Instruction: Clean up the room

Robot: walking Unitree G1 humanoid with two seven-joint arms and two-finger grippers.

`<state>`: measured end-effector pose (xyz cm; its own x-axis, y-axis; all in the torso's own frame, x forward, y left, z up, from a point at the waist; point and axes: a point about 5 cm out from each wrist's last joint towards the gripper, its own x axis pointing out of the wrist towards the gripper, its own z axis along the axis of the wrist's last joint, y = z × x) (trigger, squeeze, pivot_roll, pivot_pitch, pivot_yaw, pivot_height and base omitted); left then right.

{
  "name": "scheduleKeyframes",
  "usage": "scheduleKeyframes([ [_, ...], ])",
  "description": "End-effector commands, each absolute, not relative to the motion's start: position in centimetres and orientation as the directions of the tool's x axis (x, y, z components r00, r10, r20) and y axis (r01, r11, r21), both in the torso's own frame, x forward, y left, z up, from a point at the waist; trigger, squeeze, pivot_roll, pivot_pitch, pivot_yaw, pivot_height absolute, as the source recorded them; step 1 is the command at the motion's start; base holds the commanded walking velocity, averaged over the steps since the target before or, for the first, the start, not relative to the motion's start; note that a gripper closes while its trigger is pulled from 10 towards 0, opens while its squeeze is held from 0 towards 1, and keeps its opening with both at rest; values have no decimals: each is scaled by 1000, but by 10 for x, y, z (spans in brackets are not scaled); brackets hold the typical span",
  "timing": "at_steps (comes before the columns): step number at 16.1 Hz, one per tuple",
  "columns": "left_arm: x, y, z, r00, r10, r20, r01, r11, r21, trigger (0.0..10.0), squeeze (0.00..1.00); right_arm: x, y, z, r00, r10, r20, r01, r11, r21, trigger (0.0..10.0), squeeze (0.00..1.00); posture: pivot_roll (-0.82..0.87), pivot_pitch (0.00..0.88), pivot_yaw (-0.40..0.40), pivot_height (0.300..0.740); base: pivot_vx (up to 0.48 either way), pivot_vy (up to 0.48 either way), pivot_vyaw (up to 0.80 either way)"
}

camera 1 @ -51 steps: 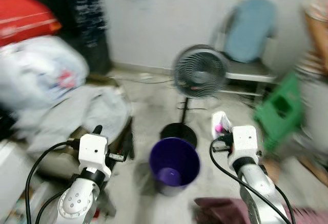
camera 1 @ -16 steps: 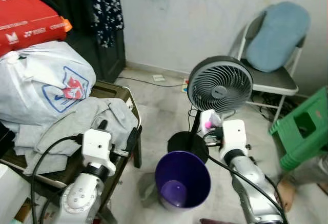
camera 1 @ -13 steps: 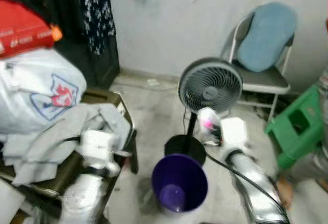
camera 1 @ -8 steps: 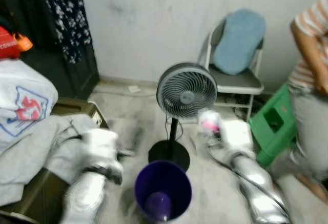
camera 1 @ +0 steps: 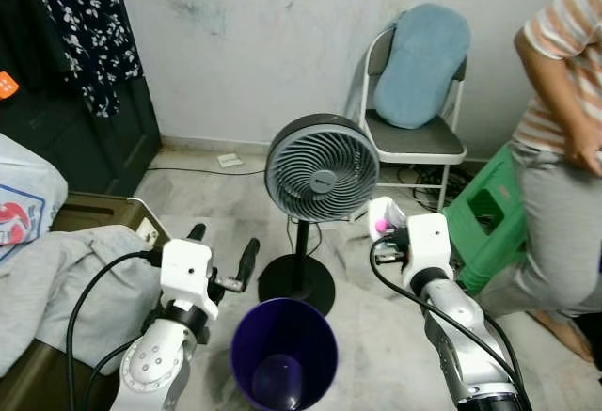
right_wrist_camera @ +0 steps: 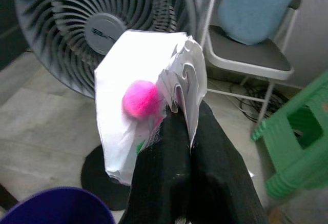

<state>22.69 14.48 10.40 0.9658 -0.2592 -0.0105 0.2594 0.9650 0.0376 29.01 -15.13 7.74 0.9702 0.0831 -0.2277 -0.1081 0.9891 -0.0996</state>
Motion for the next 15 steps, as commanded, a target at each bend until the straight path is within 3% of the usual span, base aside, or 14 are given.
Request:
scheduleKeyframes([
  [1, 224, 147, 109, 957, -290, 17, 288, 955, 65, 10000, 0, 295, -145, 81, 972, 88, -218, -114, 987, -113, 10000, 0, 44, 0, -58, 740, 0, 0, 563],
  [5, 215, 152, 111, 950, -311, 16, 309, 947, 85, 10000, 0, 296, -139, 80, 972, 56, -227, -69, 996, -50, 10000, 0, 86, 5, -51, 740, 0, 0, 663],
  [8, 207, 157, 112, 949, -315, 0, 313, 945, 90, 10000, 0, 298, -129, 77, 972, 62, -226, -65, 998, -8, 10000, 0, 110, 27, -39, 740, 0, 0, 0],
  [12, 201, 149, 123, 909, -417, 6, 413, 902, 125, 10000, 0, 305, -129, 67, 948, -71, -310, 79, 997, 15, 10000, 0, 136, 68, -23, 740, 0, 0, 0],
  [15, 190, 153, 120, 843, -535, -54, 533, 820, 209, 10000, 0, 304, -141, 59, 915, -199, -350, 208, 978, -13, 10000, 0, 146, 80, -27, 740, 0, 0, 0],
])
